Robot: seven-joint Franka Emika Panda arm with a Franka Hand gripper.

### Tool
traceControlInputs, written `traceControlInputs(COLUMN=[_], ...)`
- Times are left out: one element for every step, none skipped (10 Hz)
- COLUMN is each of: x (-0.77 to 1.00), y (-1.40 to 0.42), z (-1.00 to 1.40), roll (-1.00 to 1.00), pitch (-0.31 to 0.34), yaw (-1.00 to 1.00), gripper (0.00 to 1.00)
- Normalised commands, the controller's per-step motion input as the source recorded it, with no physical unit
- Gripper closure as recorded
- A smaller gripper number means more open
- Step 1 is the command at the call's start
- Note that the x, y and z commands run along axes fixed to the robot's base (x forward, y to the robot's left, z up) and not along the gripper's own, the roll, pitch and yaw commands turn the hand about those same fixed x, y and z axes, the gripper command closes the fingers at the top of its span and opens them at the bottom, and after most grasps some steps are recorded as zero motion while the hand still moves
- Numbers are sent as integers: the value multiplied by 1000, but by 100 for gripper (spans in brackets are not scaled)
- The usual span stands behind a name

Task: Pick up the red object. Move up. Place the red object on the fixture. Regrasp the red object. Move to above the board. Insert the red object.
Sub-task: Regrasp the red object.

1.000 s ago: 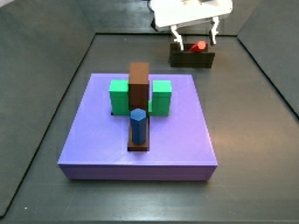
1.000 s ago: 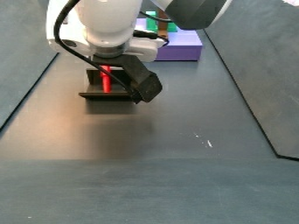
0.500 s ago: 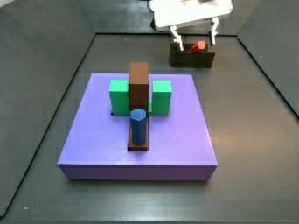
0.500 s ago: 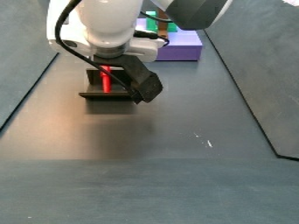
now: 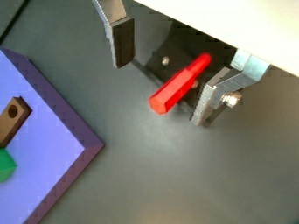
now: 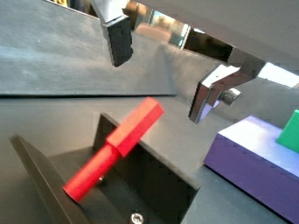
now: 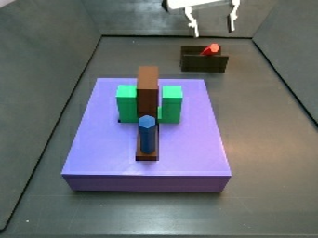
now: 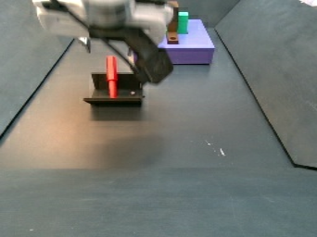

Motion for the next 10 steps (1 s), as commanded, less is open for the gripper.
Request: traceControlInputs(x=[69, 77, 103, 109, 0, 0, 54, 117, 280, 280], y=[0, -9, -17, -31, -6, -49, -66, -31, -23, -31], z=[289, 231, 197, 149, 140, 120, 83, 94, 31, 0], roll=[1000, 1000, 1000, 1000, 1000, 1000, 1000, 1000, 1000, 1000], pitch=[369, 420, 440, 443, 463, 457, 414, 420, 391, 343], yaw=[237, 257, 246, 234, 200, 200, 197, 189, 49, 0], gripper=[0, 0, 0, 0, 0, 0, 0, 0, 0, 0])
